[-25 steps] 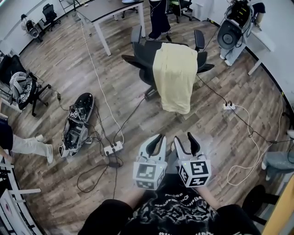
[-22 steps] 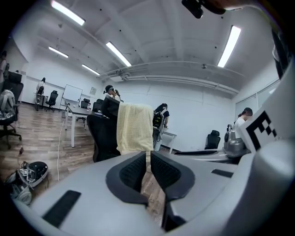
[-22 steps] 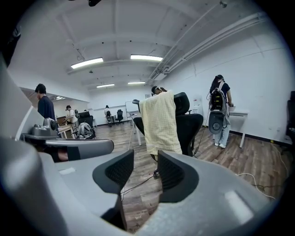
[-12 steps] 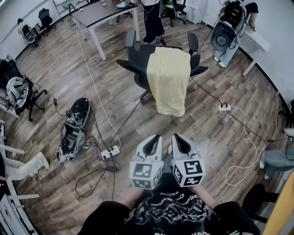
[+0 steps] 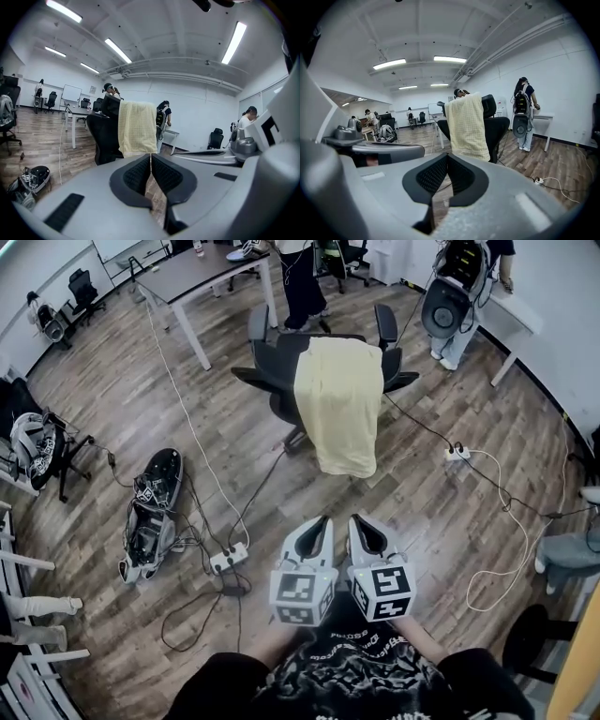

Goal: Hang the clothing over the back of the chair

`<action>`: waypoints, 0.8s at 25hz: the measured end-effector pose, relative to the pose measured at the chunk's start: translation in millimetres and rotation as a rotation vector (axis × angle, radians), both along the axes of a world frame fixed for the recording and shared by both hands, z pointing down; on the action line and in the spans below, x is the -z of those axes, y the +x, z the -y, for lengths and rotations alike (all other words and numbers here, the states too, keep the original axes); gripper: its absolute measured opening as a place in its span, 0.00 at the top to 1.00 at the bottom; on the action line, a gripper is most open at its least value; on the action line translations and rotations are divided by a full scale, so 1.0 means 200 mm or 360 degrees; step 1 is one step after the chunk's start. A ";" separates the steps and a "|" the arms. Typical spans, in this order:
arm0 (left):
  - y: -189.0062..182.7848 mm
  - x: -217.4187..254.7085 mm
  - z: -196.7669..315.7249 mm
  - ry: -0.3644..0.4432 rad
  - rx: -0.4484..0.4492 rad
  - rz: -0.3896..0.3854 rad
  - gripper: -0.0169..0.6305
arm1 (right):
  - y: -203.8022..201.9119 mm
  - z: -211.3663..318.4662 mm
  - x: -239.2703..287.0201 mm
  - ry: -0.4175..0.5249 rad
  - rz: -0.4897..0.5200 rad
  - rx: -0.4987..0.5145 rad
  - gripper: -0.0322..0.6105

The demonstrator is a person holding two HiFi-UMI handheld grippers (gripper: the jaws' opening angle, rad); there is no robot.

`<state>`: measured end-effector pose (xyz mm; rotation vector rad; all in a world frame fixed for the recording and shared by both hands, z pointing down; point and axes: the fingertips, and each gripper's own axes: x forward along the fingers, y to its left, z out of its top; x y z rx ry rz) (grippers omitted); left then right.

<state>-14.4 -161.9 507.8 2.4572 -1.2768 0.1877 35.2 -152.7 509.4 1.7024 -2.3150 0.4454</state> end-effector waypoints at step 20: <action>0.01 -0.03 0.00 -0.0025 0.0017 0.0054 0.95 | 0.02 0.00 -0.01 -0.0001 -0.0009 0.0022 0.94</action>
